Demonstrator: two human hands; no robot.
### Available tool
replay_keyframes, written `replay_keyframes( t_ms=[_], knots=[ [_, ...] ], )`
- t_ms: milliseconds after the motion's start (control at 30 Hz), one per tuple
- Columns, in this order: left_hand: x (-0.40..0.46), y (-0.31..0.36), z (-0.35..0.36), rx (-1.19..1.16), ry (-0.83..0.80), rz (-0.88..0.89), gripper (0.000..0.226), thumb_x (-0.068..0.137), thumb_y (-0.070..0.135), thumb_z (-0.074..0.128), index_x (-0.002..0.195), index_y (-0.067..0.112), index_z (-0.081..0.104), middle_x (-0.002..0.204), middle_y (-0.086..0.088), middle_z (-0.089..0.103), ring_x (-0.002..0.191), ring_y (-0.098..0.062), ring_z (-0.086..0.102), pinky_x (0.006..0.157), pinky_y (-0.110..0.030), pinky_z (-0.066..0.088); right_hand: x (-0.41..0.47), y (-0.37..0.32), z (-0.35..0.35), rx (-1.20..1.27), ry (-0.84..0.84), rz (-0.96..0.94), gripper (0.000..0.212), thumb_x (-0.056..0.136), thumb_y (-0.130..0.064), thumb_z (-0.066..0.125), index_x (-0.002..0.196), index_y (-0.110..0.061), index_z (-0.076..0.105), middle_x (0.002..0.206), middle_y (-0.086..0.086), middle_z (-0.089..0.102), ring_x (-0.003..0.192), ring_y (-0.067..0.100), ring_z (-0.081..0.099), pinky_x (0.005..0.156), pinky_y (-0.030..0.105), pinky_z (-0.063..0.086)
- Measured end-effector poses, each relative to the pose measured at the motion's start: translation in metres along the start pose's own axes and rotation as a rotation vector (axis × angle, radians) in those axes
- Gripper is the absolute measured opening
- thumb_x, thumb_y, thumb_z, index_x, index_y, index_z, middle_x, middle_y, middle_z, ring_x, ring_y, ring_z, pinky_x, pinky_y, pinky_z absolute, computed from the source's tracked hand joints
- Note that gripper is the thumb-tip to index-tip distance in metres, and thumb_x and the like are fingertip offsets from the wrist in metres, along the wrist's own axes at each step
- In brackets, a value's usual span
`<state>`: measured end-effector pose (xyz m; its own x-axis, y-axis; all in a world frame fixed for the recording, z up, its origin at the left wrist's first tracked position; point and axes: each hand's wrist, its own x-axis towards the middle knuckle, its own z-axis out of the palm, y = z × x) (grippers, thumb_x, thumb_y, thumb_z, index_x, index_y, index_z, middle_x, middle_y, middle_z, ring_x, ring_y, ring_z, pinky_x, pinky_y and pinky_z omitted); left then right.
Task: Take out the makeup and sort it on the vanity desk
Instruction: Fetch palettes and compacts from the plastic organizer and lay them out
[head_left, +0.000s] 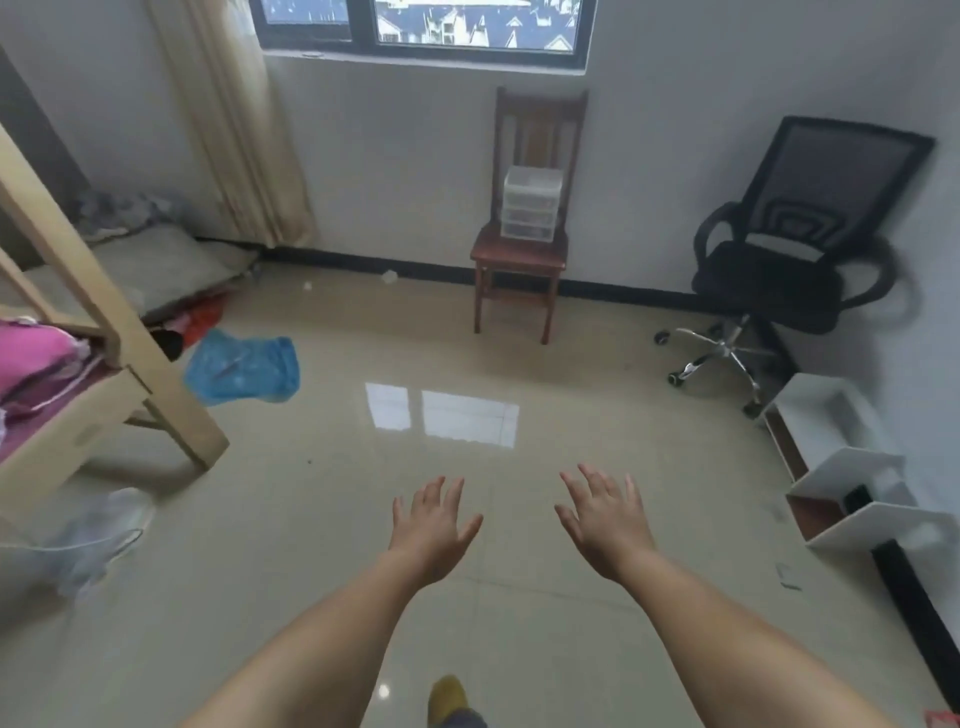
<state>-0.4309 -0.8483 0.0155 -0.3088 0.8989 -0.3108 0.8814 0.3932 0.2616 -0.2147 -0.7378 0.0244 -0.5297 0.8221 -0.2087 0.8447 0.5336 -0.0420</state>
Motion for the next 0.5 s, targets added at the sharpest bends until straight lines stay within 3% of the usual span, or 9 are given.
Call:
replay_keyframes(
  t_ms=[233, 500],
  knots=[
    [0.156, -0.01, -0.079, 0.044, -0.005, 0.081, 0.067, 0.094, 0.058, 0.021, 0.15, 0.025, 0.002, 0.158, -0.004, 0.003, 0.144, -0.023, 0.006, 0.116, -0.051, 0.003, 0.143, 0.004, -0.035, 0.063, -0.007, 0.078, 0.054, 0.099, -0.048, 0.021, 0.149, -0.029, 0.015, 0.158, -0.001, 0.014, 0.144, 0.016, 0.013, 0.115, 0.046, 0.006],
    [0.352, -0.002, -0.124, 0.029, -0.01, 0.132, 0.067, 0.095, 0.057, 0.024, 0.15, 0.024, 0.004, 0.158, -0.005, 0.004, 0.145, -0.023, 0.007, 0.115, -0.044, 0.01, 0.334, 0.039, -0.057, 0.135, -0.003, 0.057, 0.055, 0.098, -0.048, 0.025, 0.149, -0.027, 0.019, 0.157, 0.002, 0.018, 0.143, 0.019, 0.018, 0.113, 0.037, 0.021]
  ],
)
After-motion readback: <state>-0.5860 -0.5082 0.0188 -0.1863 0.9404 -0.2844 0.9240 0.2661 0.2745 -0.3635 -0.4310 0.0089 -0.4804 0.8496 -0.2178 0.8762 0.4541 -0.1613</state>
